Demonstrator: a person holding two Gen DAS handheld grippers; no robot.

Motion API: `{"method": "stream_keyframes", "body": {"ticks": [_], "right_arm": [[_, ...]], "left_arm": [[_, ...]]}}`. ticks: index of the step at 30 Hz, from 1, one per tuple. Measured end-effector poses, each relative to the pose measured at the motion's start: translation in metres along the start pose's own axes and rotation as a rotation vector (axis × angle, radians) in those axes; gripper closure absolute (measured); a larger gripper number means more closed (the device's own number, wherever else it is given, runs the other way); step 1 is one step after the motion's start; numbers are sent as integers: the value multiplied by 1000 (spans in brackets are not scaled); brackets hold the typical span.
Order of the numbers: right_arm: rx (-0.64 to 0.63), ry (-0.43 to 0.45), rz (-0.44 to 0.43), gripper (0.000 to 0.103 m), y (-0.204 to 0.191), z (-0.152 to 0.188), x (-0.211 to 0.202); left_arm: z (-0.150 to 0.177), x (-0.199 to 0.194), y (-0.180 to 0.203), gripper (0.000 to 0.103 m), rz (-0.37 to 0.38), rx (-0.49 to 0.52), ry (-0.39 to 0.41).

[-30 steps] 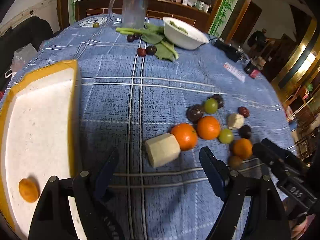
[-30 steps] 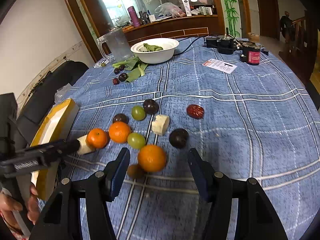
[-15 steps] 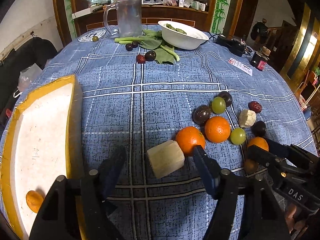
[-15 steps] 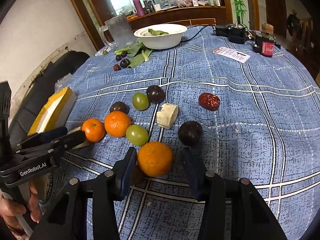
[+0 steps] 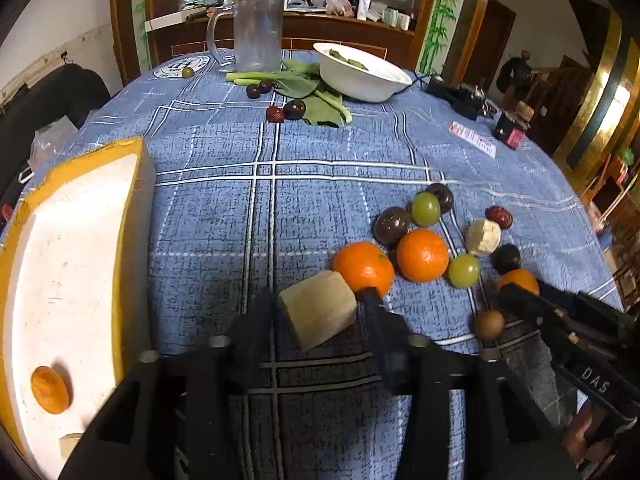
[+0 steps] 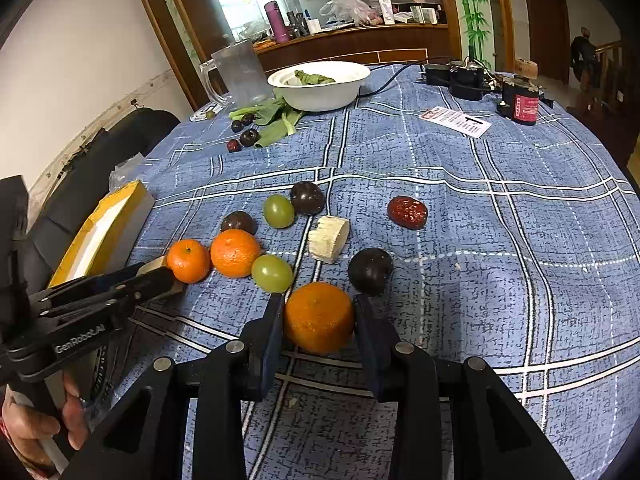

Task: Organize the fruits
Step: 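Grasp a white cube with the left gripper while the right gripper grasps a mandarin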

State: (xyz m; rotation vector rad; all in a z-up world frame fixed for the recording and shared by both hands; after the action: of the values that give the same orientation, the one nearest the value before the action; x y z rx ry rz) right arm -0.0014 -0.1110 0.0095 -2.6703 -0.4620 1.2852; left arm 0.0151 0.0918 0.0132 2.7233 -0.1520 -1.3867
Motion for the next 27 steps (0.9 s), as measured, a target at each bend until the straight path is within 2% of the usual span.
{"method": "stream_keyframes", "body": {"ticks": [5, 7, 13, 19, 22, 27], "right_arm": [[8, -14, -9, 66, 2, 0, 2], [11, -11, -20, 66, 1, 0, 1], [29, 6, -19, 66, 4, 0, -2], [30, 76, -68, 66, 1, -4, -20], [23, 107, -100, 66, -2, -5, -27], [7, 137, -93, 66, -8, -2, -32]], "left_arm": [[1, 1, 3, 53, 13, 17, 6], [1, -1, 4, 66, 7, 23, 18], [7, -8, -1, 67, 39, -20, 25], [19, -48, -3, 67, 59, -56, 98], [21, -70, -8, 67, 33, -51, 148], [32, -105, -37, 67, -23, -91, 217]]}}
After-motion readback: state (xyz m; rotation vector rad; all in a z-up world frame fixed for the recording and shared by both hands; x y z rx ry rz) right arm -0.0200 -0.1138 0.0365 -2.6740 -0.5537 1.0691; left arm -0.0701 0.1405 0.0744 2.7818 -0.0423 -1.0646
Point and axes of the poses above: each gripper's, at about its wrist camera, not at the fingertips, and x roughly the way its jaws point, y to its right, z to its underside, the point moved 1 cm from there along x, roughly the way its jaws point
